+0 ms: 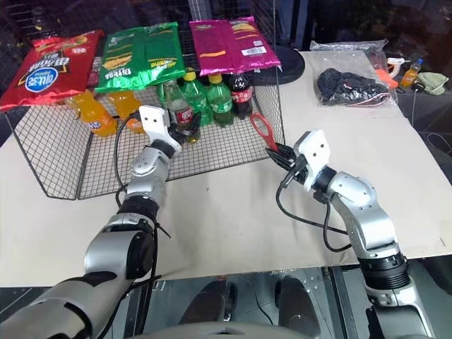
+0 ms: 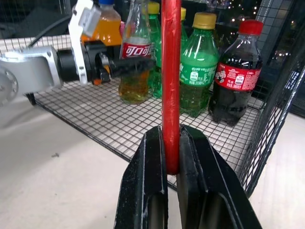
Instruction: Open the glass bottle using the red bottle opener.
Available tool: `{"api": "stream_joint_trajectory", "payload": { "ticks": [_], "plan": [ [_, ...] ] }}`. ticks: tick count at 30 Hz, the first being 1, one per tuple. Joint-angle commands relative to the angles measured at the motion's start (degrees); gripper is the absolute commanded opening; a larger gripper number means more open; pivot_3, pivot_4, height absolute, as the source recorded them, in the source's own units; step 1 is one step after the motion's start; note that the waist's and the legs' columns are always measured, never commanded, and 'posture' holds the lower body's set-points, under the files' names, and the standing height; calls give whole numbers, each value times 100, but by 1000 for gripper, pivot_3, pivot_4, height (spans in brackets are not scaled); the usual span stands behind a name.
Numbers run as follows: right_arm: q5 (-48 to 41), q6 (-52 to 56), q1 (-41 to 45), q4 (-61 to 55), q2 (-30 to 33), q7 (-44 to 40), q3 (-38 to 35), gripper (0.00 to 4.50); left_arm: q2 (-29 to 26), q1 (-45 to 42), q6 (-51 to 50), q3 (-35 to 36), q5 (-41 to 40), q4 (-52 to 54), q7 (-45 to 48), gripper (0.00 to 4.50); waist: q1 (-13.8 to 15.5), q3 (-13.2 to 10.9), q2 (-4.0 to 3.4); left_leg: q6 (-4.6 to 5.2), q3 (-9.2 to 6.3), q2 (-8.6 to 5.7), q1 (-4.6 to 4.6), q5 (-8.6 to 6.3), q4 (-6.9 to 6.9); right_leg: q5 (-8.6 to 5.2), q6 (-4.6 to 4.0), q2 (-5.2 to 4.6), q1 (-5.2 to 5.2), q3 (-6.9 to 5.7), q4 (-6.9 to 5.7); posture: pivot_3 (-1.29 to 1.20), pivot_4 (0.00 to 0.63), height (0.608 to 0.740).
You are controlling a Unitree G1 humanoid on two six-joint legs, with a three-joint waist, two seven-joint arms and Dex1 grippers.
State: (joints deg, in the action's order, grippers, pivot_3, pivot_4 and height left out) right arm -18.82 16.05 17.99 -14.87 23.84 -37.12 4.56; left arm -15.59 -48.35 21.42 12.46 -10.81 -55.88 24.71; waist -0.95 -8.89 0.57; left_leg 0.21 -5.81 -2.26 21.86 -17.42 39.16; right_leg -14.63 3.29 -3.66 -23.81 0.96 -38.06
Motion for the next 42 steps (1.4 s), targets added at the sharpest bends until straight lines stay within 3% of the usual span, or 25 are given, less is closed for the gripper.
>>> {"api": "stream_joint_trajectory", "payload": {
  "ticks": [1, 5, 9, 15, 21, 25, 37, 39, 41, 42],
  "plan": [
    [56, -255, 5, -73, -60, 7, -74, 0, -53, -145, 96, -24, 36, -50, 70, 2746, 1, 0, 0, 0, 0, 0, 0, 0, 1, 0, 0, 0, 0, 0, 0, 0, 150, 740],
    [131, -384, 48, 9, -96, 16, -101, 0, -31, -113, 121, -27, 27, 50, 110, 2747, 4, 0, 0, 0, -2, 0, 0, 0, 2, 0, 0, 0, 1, -2, -1, 0, 150, 740],
    [336, -720, 108, 179, -98, 33, -105, 0, 25, 299, 40, -128, -59, 954, 282, 2747, -6, 0, 0, 0, -1, -1, 1, 0, 2, 0, 0, -1, 1, -1, 0, 0, 150, 740],
    [507, -1043, 141, 384, -130, 176, -231, 0, 108, 1564, -1332, -536, -671, 3702, 816, 2747, -52, 0, -1, 0, -1, 13, 6, 0, -1, 0, 0, -2, -5, 5, 2, 0, 150, 740],
    [625, -1305, 237, 618, -127, 281, -351, 0, -226, 2792, -2468, -1258, -1023, 6068, 1479, 2747, -72, -1, -3, 0, 0, 23, 5, 0, 0, 0, -1, -2, -4, 8, 0, 0, 150, 740],
    [675, -1454, 353, 805, -119, 341, -432, 0, -335, 3187, -2963, -1398, -1357, 6646, 1747, 2747, -88, -1, -4, 0, 8, 27, -2, 0, 0, 0, -1, 0, -1, 14, -2, 0, 150, 740],
    [727, -1573, 394, 947, -127, 342, -473, 0, -229, 3660, -2587, -1544, -1016, 6621, 1863, 2747, -93, -2, -5, 0, 13, 29, -4, 0, 0, 0, -1, 4, 0, 17, -2, 0, 150, 740],
    [733, -1581, 390, 951, -122, 343, -476, 0, -198, 3709, -2544, -1526, -1042, 6629, 1893, 3768, -93, -2, -5, 0, 13, 29, -4, 0, -1, 0, -1, 4, 0, 17, -2, 0, 150, 740],
    [740, -1581, 395, 948, -119, 345, -473, 0, -200, 3727, -2498, -1498, -1005, 6629, 1875, 4460, -93, -1, -5, 0, 14, 29, -5, 0, -1, 0, -1, 4, 1, 18, -2, 0, 150, 740],
    [744, -1587, 391, 946, -120, 345, -471, 0, -200, 3736, -2485, -1490, -1002, 6630, 1870, 4460, -92, -1, -5, 0, 14, 29, -6, 0, -1, 0, -1, 4, 1, 18, -2, 0, 150, 740]
  ]
}}
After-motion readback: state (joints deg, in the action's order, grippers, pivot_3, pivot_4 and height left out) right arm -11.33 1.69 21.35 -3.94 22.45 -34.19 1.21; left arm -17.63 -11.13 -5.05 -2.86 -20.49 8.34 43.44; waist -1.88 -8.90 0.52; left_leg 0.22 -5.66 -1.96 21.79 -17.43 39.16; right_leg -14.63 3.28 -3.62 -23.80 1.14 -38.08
